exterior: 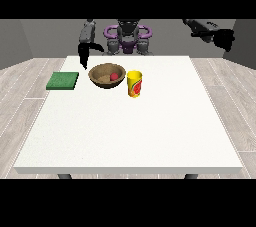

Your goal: Pick the cup and pour the ball into the bowl, then pick the bowl and place it on the pad

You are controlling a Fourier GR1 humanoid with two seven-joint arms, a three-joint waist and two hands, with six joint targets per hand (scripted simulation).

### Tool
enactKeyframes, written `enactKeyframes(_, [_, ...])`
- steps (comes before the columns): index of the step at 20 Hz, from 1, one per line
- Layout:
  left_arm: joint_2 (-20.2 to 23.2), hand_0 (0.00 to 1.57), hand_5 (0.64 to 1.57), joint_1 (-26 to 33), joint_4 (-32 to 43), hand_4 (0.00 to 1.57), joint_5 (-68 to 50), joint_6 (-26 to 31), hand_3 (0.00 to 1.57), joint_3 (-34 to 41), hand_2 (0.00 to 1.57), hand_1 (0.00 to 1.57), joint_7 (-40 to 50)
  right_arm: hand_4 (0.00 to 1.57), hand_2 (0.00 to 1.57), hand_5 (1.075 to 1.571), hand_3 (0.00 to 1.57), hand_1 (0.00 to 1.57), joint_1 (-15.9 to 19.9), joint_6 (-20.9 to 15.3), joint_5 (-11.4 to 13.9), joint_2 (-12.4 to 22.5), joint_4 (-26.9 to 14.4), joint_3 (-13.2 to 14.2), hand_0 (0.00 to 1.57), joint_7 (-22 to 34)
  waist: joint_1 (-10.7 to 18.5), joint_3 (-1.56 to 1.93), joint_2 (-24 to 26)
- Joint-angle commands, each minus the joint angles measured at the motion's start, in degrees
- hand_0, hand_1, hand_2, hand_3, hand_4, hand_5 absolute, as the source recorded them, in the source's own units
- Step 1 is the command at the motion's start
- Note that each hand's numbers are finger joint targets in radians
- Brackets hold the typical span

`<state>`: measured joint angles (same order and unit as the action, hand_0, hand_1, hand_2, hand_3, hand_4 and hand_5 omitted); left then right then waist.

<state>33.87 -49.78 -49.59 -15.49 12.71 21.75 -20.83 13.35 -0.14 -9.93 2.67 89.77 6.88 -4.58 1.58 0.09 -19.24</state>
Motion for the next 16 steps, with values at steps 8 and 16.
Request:
enactKeyframes(8, [9.82, 0.00, 1.545, -9.27, -3.80, 0.00, -3.56, 2.88, 0.00, 1.66, 0.00, 0.00, 11.60, 0.29, 0.00, 1.570, 0.00, 0.00, 8.62, 6.08, -3.30, 3.64, -26.02, 7.33, 0.00, -12.90, 0.80, 0.02, -2.93])
enactKeyframes(16, [9.99, 0.00, 1.539, -9.83, -3.78, 0.00, -4.68, 2.58, 0.00, 1.09, 0.00, 0.00, 15.33, 0.40, 0.00, 1.571, 0.00, 0.00, 16.88, 3.29, -4.91, 3.63, -35.53, 8.61, 0.00, -7.46, 0.05, -0.05, 1.34])
